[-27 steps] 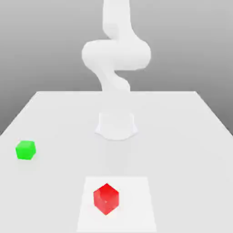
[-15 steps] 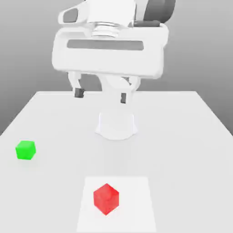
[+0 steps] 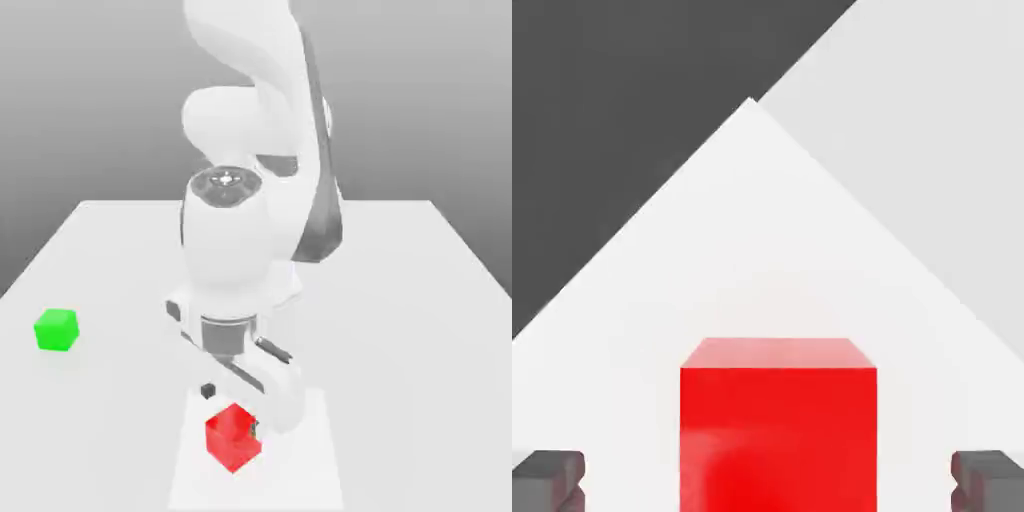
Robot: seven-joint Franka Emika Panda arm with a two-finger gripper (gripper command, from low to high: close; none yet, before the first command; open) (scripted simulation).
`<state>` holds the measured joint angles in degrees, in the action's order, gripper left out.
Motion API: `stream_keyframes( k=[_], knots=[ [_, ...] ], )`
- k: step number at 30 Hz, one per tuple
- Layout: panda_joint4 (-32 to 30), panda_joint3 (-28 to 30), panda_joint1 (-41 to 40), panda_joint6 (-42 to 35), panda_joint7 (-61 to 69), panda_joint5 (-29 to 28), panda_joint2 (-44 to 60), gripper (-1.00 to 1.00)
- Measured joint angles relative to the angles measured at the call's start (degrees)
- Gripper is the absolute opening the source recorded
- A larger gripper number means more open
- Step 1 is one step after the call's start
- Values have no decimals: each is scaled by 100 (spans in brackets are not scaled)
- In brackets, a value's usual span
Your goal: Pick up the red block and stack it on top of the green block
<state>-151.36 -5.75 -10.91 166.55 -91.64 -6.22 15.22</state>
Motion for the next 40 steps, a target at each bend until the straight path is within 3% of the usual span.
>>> stream_keyframes(
  k=[1, 8, 14, 30, 36, 37, 40],
  knots=[
    [19, 61, 50, 116, -39, -53, 140, -100],
    [19, 58, 47, 127, -46, -58, 140, -100],
    [-153, -145, -110, -775, 283, 403, -936, -100],
    [-853, 1810, -3763, -1353, -1063, 220, -2228, -100],
    [-857, 1865, -3917, -392, -707, 840, -1254, -100],
    [-847, 1785, -3959, -207, -589, 1005, -1054, 100],
    [-847, 1785, -3959, -207, -589, 1004, -1054, 100]
  ],
)
